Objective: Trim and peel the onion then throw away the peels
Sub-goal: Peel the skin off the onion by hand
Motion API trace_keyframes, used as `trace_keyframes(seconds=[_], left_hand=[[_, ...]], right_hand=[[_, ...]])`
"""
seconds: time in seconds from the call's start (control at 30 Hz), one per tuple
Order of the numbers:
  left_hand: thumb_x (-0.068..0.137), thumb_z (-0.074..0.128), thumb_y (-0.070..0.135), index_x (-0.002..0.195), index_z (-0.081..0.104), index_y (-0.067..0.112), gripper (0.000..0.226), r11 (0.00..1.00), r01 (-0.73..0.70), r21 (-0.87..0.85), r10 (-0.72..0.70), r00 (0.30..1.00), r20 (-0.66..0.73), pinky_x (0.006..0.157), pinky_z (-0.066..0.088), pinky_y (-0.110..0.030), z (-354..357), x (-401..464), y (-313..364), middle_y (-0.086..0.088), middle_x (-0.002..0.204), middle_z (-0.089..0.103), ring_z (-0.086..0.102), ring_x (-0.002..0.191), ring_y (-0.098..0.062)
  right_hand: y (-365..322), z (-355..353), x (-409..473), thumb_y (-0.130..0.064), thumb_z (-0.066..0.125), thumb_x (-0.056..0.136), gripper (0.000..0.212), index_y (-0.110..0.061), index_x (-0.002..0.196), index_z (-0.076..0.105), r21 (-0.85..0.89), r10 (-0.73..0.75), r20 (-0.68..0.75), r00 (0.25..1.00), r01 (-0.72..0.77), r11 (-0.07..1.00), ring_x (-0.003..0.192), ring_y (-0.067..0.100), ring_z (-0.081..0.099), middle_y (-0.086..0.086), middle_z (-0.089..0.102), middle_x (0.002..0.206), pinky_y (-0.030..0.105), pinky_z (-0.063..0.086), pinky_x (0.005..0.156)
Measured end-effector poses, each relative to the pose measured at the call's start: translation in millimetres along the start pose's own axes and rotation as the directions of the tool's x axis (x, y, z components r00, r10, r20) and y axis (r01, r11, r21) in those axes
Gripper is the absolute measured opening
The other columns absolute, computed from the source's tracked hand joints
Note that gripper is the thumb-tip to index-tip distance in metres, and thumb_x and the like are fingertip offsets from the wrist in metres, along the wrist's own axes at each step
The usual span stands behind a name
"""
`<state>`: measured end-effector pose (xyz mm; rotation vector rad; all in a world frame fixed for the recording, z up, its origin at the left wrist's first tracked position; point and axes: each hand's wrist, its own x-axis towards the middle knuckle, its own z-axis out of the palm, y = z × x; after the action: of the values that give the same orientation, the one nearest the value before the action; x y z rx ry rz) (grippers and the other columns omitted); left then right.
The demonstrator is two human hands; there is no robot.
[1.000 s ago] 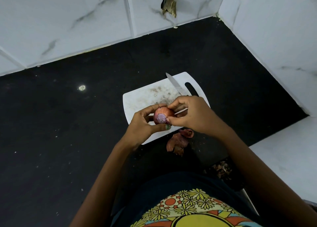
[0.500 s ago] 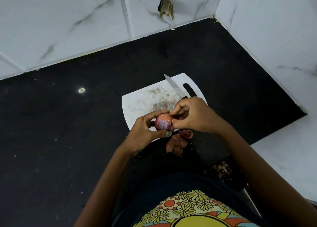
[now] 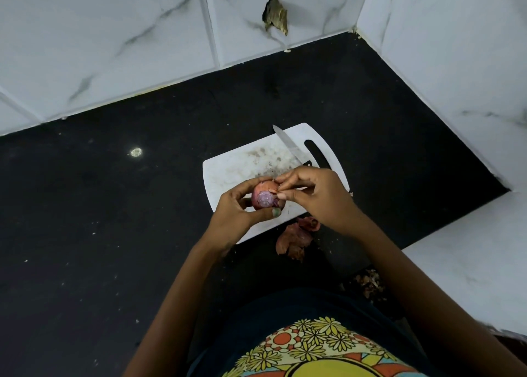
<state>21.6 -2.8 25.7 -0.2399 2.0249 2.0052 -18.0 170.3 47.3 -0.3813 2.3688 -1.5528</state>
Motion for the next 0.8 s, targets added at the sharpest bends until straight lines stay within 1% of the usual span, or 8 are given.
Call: trace_keyframes(seconds=[0.13, 0.27, 0.37, 0.43, 0.5, 0.57, 0.67, 0.8], left_hand=[[0.067, 0.081, 0.002, 0.112, 0.065, 0.025, 0.054, 1.0, 0.001, -0.015, -0.001, 1.0, 0.018, 0.082, 0.055, -0.025, -3, 0, 0, 0.005, 0.115, 0.065, 0.063, 0.103, -0.02], [0.066, 0.08, -0.001, 0.114, 0.065, 0.024, 0.057, 0.998, 0.001, -0.067, 0.001, 0.999, 0.032, 0.083, 0.055, -0.026, -3, -2, -2, 0.001, 0.121, 0.063, 0.063, 0.107, -0.021], [0.066, 0.078, -0.005, 0.114, 0.064, 0.023, 0.057, 0.993, 0.008, -0.114, -0.001, 0.998, 0.057, 0.087, 0.055, -0.029, 0, -4, -2, 0.002, 0.121, 0.063, 0.062, 0.108, -0.019], [0.067, 0.076, -0.008, 0.113, 0.064, 0.025, 0.058, 0.989, 0.015, -0.148, -0.004, 0.997, 0.078, 0.087, 0.054, -0.029, 3, -6, -2, 0.004, 0.118, 0.064, 0.062, 0.107, -0.017], [0.066, 0.074, -0.009, 0.113, 0.064, 0.026, 0.059, 0.972, 0.038, -0.231, -0.018, 0.996, 0.089, 0.084, 0.054, -0.026, 6, -8, -3, 0.005, 0.114, 0.066, 0.063, 0.105, -0.015], [0.061, 0.076, -0.007, 0.112, 0.064, 0.026, 0.062, 0.945, 0.074, -0.32, -0.046, 0.995, 0.092, 0.083, 0.055, -0.025, 6, -9, -3, 0.006, 0.111, 0.068, 0.064, 0.103, -0.014], [0.06, 0.074, -0.006, 0.113, 0.063, 0.022, 0.061, 0.922, 0.104, -0.372, -0.08, 0.994, 0.079, 0.089, 0.055, -0.031, 3, -9, -4, 0.007, 0.105, 0.07, 0.065, 0.101, -0.016], [0.066, 0.072, -0.009, 0.115, 0.061, 0.017, 0.056, 0.899, 0.131, -0.417, -0.127, 0.991, 0.038, 0.093, 0.053, -0.039, 3, -7, -4, -0.002, 0.109, 0.064, 0.063, 0.105, -0.025]], right_hand=[[4, 6, 1, -0.01, 0.064, 0.086, 0.007, -0.017, 0.085, 0.063, 0.028, 0.003, -0.036, 0.999, -0.002, 1.0, 0.09, 0.01, 0.066, -0.004, 0.067, 0.089, 0.024, 0.057, 0.075], [10, 9, 4, -0.003, 0.059, 0.088, 0.003, -0.004, 0.089, 0.061, 0.231, 0.188, -0.13, 0.973, -0.155, 0.961, 0.077, 0.013, 0.068, 0.003, 0.067, 0.082, 0.025, 0.059, 0.065], [17, 15, 5, -0.001, 0.058, 0.088, 0.005, -0.004, 0.085, 0.06, 0.332, 0.311, -0.158, 0.937, -0.246, 0.911, 0.071, 0.014, 0.067, 0.005, 0.064, 0.081, 0.026, 0.059, 0.062], [25, 18, 7, -0.003, 0.061, 0.087, 0.003, -0.005, 0.084, 0.06, 0.22, 0.338, -0.207, 0.918, -0.293, 0.931, 0.072, 0.014, 0.066, 0.003, 0.063, 0.079, 0.027, 0.059, 0.064], [33, 19, 7, -0.002, 0.06, 0.087, 0.002, -0.002, 0.088, 0.059, 0.126, 0.354, -0.255, 0.9, -0.332, 0.935, 0.062, 0.01, 0.066, 0.006, 0.063, 0.078, 0.025, 0.058, 0.059], [41, 18, 6, 0.001, 0.056, 0.088, 0.006, -0.004, 0.088, 0.058, 0.03, 0.336, -0.304, 0.891, -0.344, 0.939, 0.058, 0.013, 0.068, 0.009, 0.066, 0.081, 0.031, 0.06, 0.061], [43, 14, 5, -0.001, 0.061, 0.085, 0.007, -0.007, 0.086, 0.065, -0.086, 0.258, -0.295, 0.92, -0.294, 0.952, 0.069, 0.017, 0.069, 0.004, 0.068, 0.081, 0.035, 0.058, 0.073], [31, 11, 9, -0.016, 0.06, 0.089, 0.015, -0.003, 0.091, 0.068, -0.243, 0.163, -0.244, 0.956, -0.222, 0.944, 0.087, 0.018, 0.062, 0.008, 0.066, 0.096, 0.02, 0.043, 0.073]])
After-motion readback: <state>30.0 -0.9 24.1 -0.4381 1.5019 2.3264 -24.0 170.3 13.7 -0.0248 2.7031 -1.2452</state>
